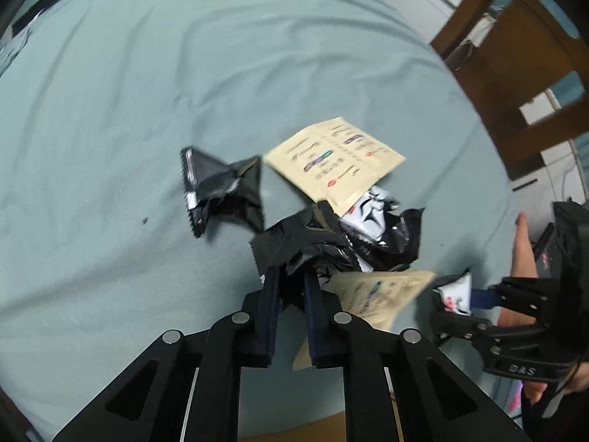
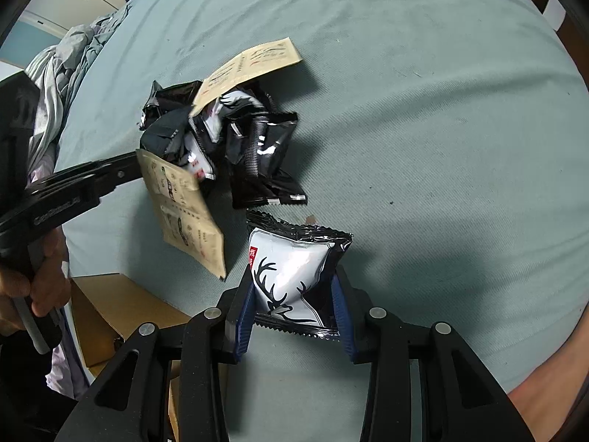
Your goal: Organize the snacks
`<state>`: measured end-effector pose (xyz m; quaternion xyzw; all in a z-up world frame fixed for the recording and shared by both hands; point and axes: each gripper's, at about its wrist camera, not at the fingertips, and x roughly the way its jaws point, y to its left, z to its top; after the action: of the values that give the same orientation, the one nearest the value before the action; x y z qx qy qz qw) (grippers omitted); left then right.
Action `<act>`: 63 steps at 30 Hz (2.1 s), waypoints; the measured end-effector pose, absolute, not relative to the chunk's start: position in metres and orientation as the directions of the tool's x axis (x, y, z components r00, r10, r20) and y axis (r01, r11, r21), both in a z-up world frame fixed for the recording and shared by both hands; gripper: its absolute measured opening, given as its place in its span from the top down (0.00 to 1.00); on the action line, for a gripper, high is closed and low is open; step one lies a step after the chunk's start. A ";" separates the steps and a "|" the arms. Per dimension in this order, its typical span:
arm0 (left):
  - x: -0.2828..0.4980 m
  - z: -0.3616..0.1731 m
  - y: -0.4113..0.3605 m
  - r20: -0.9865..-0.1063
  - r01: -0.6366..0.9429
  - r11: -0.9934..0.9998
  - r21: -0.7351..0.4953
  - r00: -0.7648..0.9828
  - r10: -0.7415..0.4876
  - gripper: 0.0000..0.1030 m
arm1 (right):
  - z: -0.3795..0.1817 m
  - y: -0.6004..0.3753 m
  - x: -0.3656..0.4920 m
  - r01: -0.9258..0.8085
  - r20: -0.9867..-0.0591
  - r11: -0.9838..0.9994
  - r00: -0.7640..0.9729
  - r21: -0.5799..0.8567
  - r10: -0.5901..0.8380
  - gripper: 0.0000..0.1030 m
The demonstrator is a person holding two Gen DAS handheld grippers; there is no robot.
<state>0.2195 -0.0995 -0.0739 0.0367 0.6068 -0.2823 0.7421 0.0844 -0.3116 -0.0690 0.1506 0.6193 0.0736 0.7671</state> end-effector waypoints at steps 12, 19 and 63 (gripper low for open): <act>0.191 -0.030 -0.063 -0.917 0.509 0.831 -0.223 0.180 -0.356 0.89 | -0.056 -0.313 0.073 0.128 -0.928 0.931 0.199 0.343 0.315 0.64; 0.159 0.016 -0.037 -0.916 0.522 0.835 -0.175 0.225 -0.333 0.89 | -0.001 -0.289 0.054 0.107 -0.941 0.955 0.233 0.277 0.246 0.64; 0.072 0.035 0.003 -0.977 0.510 0.859 -0.049 0.155 -0.148 0.29 | 0.056 -0.166 -0.008 -0.113 -0.966 0.970 0.120 0.217 0.230 0.43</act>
<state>0.0717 0.0026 0.0354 0.1477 0.6114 -0.2206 0.7454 -0.0078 -0.1659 0.0564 0.0449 0.6534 0.1146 0.7470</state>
